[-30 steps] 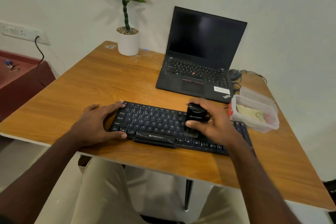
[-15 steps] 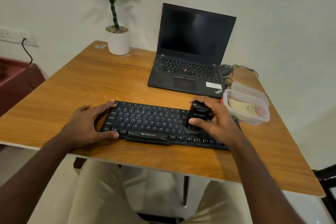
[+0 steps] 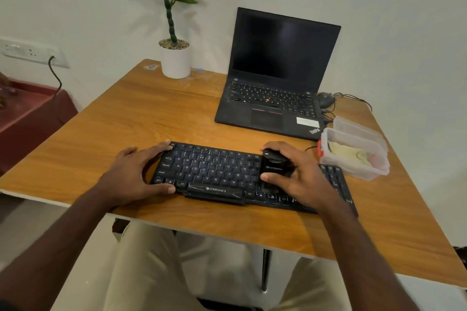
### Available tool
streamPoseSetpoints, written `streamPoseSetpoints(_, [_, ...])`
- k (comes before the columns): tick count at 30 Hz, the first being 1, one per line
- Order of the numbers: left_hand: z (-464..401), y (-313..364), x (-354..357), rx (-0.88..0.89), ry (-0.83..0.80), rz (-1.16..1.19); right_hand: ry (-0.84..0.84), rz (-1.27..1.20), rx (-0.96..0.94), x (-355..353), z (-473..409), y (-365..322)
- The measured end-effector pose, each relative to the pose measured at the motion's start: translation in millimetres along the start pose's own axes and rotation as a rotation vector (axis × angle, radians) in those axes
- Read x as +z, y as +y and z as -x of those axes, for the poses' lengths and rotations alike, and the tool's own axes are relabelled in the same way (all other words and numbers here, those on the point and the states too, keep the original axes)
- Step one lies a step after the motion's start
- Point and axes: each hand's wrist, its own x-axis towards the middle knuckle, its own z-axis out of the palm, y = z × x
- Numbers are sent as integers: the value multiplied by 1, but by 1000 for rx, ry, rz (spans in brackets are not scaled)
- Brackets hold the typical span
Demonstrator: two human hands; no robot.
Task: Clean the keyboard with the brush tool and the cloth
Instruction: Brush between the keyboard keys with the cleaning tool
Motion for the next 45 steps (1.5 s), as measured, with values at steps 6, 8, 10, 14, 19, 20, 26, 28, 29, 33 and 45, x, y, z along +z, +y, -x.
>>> streamPoseSetpoints(6, [-2,-7,2,13,17,-28,73,126,-43,-8,-8,6])
streamPoseSetpoints(8, [-2,-6,1,15,26,-10,23,85,-41,-7,-4,8])
streamPoseSetpoints(10, [-1,0,-1,9,25,25,-35,53,-22,-12,-1,7])
streamPoseSetpoints(14, [0,0,0,23,16,30,-9,47,36,-20,-4,1])
streamPoseSetpoints(19, [-2,-2,0,32,9,12,-39,62,-6,3,-9,-2])
streamPoseSetpoints(20, [-1,-1,-1,16,-6,19,-50,67,-14,3,-8,-2])
streamPoseSetpoints(26, [-2,-9,2,20,-2,-8,-94,85,91,-32,-4,-1])
streamPoseSetpoints(28, [-3,-11,3,33,9,-32,-14,53,88,-31,-5,-2])
streamPoseSetpoints(29, [-2,-11,3,31,7,-33,-1,27,84,-24,-6,-5])
streamPoseSetpoints(33, [-4,-6,-2,24,-21,15,-51,85,10,-4,-1,-3])
streamPoseSetpoints(45, [-30,68,57,265,123,-302,142,70,68,-7,0,1])
